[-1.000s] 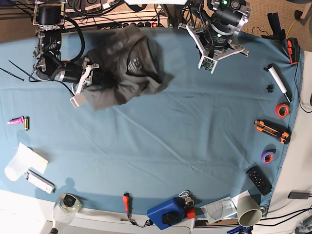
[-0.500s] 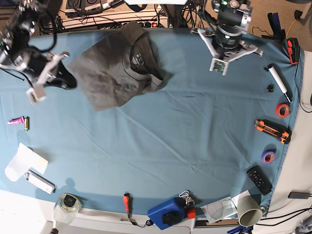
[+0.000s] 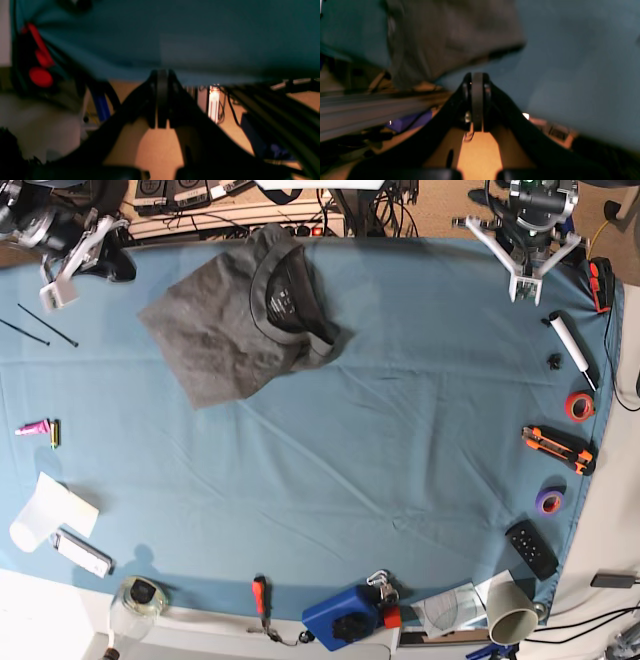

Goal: Fold the T-shirt properly

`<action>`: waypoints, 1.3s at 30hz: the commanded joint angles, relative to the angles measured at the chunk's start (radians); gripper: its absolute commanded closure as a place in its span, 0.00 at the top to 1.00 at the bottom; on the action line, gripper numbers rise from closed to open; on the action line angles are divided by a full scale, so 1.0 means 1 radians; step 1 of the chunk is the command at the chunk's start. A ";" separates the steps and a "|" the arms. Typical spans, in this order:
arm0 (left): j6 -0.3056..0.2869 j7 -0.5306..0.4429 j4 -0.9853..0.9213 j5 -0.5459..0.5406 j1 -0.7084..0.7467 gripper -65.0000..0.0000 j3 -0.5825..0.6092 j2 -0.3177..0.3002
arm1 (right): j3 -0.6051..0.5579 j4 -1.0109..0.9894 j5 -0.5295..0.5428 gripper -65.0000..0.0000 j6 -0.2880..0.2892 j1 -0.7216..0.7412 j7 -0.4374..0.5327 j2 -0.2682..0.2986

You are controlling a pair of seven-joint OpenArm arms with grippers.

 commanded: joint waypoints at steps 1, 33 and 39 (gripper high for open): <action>0.002 -0.008 0.018 -0.003 0.032 0.00 -0.014 -0.006 | 0.009 0.012 -0.007 0.00 0.002 -0.029 0.017 -0.003; -0.060 -0.198 -0.676 -0.026 0.048 0.00 -0.031 0.017 | -0.502 -0.948 -0.611 0.00 0.002 0.063 0.357 0.027; -0.062 -0.332 -1.029 0.058 -0.119 0.00 -0.031 0.017 | -0.614 -1.102 -0.829 0.00 0.002 0.183 0.618 0.027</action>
